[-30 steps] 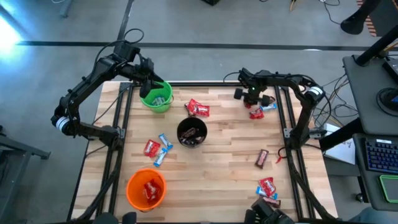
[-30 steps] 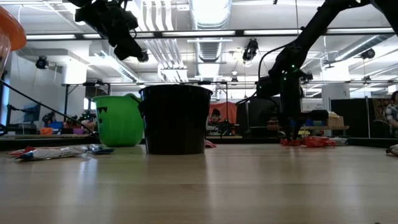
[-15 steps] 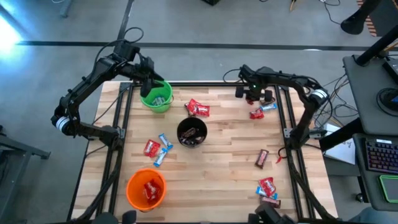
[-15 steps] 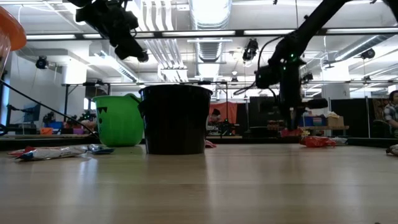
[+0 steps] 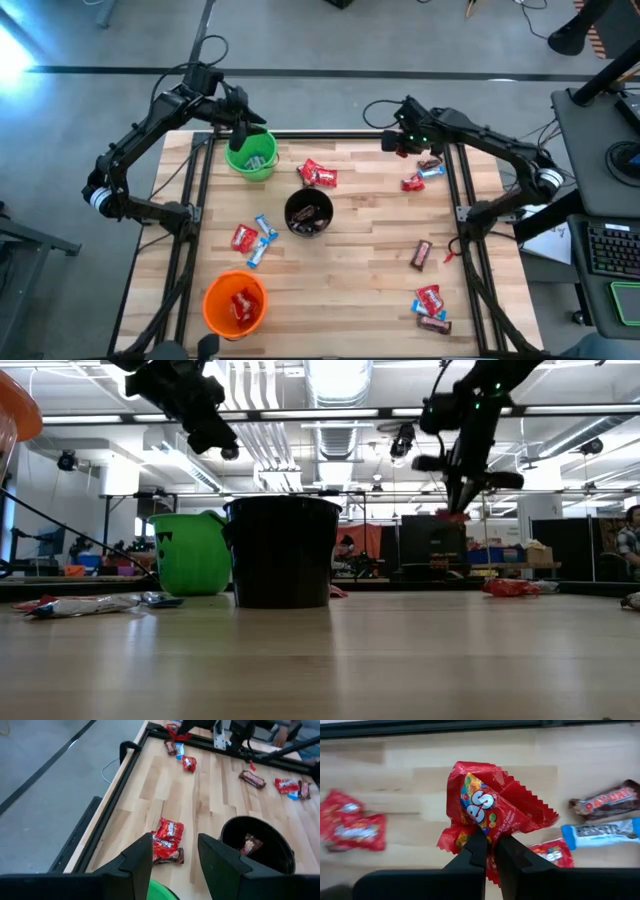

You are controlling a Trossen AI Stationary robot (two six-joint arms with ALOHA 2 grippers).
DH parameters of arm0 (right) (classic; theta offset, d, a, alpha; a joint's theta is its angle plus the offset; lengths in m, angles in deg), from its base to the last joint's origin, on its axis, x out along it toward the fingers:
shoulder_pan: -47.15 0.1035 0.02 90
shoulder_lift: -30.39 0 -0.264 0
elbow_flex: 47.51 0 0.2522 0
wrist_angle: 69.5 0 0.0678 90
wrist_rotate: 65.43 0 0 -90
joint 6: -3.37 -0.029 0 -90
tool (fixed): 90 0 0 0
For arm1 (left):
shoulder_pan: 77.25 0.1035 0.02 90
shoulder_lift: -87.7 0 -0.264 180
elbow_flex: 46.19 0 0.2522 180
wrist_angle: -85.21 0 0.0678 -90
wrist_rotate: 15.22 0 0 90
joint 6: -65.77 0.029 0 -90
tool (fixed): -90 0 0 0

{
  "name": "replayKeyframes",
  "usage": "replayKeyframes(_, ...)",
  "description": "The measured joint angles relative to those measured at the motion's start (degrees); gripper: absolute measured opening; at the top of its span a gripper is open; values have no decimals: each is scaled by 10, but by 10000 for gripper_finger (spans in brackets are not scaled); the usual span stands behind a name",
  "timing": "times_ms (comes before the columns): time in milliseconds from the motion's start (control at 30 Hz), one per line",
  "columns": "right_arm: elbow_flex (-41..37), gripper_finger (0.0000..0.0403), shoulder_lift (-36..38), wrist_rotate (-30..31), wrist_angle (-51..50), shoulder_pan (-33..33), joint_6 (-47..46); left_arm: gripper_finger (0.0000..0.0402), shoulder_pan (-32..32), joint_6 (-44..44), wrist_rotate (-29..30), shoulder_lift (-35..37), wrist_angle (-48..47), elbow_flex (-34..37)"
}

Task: Sort candy
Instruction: Put the red candy pack into the orange bucket

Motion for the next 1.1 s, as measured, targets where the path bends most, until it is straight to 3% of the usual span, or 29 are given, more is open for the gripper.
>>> replayKeyframes(233,0,12,29,1,44,50,0,139,0,-86,-27,0,40,0)
replayKeyframes(500,9,12,29,0,100,117,16,139,-7,-128,-127,2,52,0)
replayKeyframes(900,145,12,-37,0,96,165,122,139,-66,-185,-136,5,168,0)
replayKeyframes(1000,180,12,-53,1,70,165,149,129,-82,-187,-171,6,196,0)
replayKeyframes(1100,205,12,-64,0,67,168,180,116,-92,-246,-186,7,237,0)
